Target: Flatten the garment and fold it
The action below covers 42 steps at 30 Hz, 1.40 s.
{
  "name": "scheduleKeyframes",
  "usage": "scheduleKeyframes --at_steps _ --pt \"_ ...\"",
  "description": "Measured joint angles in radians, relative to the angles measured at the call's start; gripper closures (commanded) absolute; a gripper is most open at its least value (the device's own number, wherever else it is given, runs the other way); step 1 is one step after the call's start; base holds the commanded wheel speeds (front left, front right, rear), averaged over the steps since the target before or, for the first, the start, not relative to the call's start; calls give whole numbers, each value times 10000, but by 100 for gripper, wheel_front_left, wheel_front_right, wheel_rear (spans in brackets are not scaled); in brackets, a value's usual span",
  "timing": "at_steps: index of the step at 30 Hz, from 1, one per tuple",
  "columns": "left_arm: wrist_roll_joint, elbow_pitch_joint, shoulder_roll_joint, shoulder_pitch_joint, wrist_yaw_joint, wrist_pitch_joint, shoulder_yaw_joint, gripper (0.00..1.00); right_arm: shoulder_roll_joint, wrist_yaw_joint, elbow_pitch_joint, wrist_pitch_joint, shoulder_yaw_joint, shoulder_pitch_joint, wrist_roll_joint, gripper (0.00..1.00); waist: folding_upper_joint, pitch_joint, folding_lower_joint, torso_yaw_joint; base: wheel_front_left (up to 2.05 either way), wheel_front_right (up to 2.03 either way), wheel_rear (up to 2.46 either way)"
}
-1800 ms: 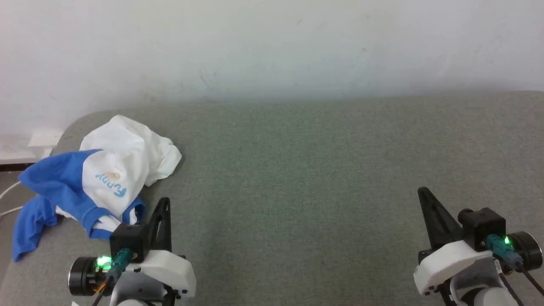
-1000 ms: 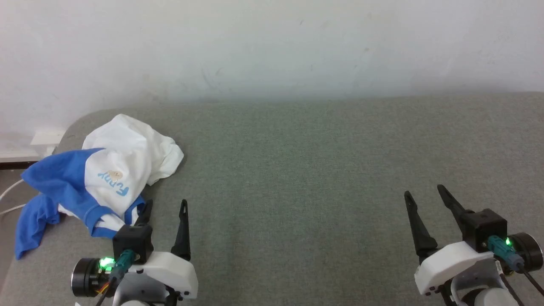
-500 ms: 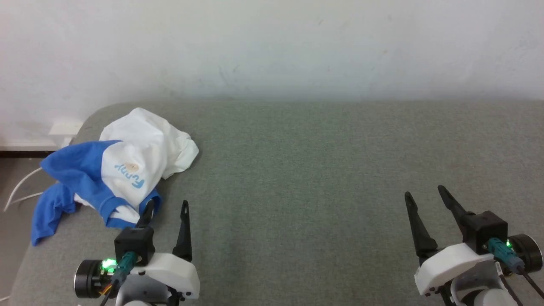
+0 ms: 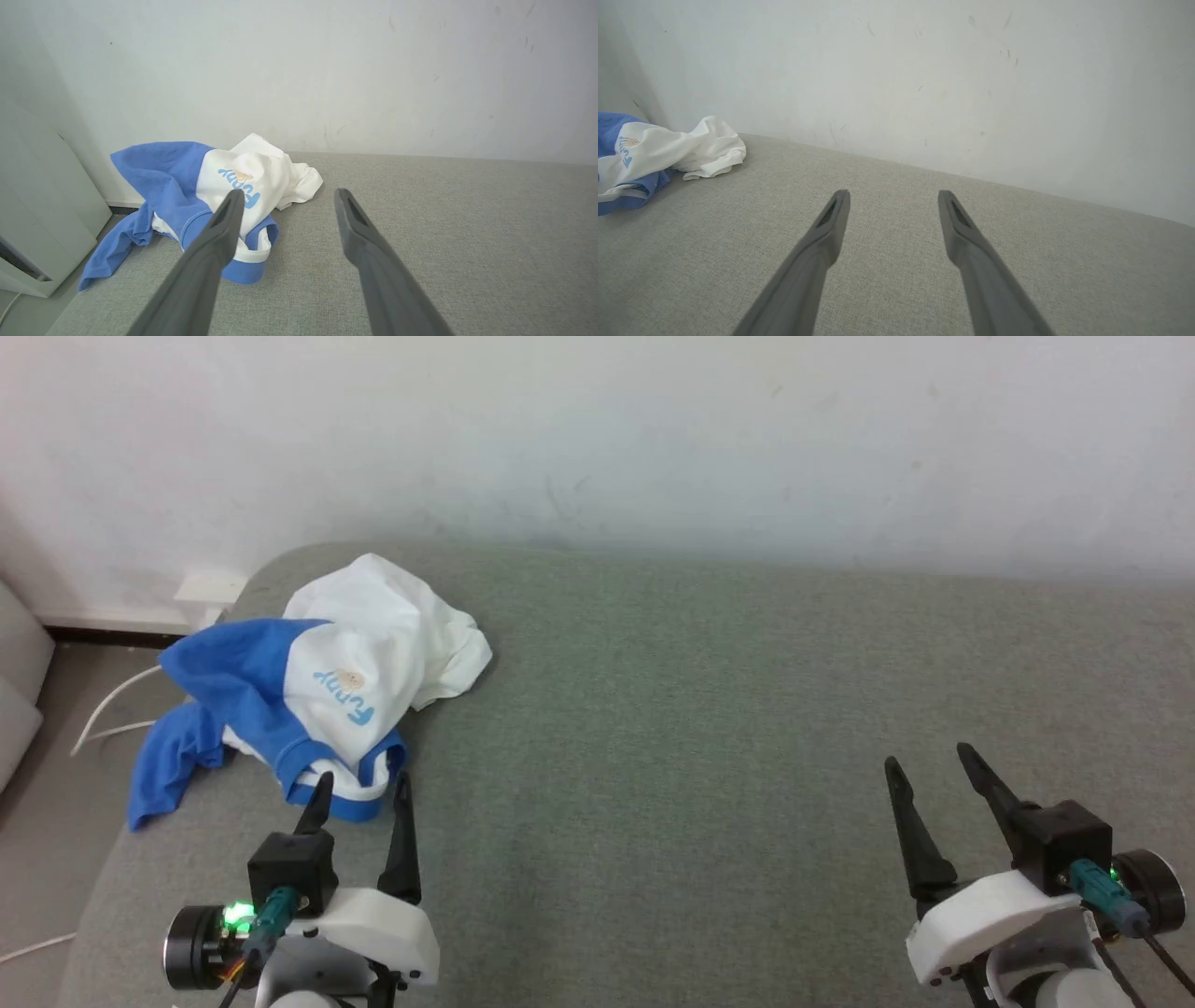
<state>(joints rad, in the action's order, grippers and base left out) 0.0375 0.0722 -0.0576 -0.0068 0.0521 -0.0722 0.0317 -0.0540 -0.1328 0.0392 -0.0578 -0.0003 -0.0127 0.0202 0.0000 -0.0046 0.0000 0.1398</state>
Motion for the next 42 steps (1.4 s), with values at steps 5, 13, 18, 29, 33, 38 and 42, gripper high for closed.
scheduleKeyframes --at_steps 5,13,18,29,33,38,42 --pt "84 67 -17 -12 44 -119 10 0 0 0 15 -75 13 96 13 0 0 30 0 302 0 0 0" --pt "190 155 -35 -124 203 -261 10 0 2 0 77 -180 19 150 15 0 0 105 0 791 0 0 0" --pt "249 207 -69 -129 291 -355 4 0 2 0 119 -240 25 238 15 0 0 141 0 1099 0 0 0" --pt "351 330 -105 -168 416 -617 -12 0 2 0 249 -468 23 303 77 0 -1 179 0 1774 0 0 0" --pt "401 364 -113 -181 468 -694 -10 0 4 0 290 -581 19 335 94 0 0 187 0 2005 0 0 0" --pt "426 426 -123 -208 552 -792 4 0 4 0 353 -673 17 363 136 0 0 204 0 2287 0 0 0" --pt "525 477 -132 -210 593 -878 -2 0 4 0 418 -734 19 440 151 0 0 219 0 2492 0 0 0"
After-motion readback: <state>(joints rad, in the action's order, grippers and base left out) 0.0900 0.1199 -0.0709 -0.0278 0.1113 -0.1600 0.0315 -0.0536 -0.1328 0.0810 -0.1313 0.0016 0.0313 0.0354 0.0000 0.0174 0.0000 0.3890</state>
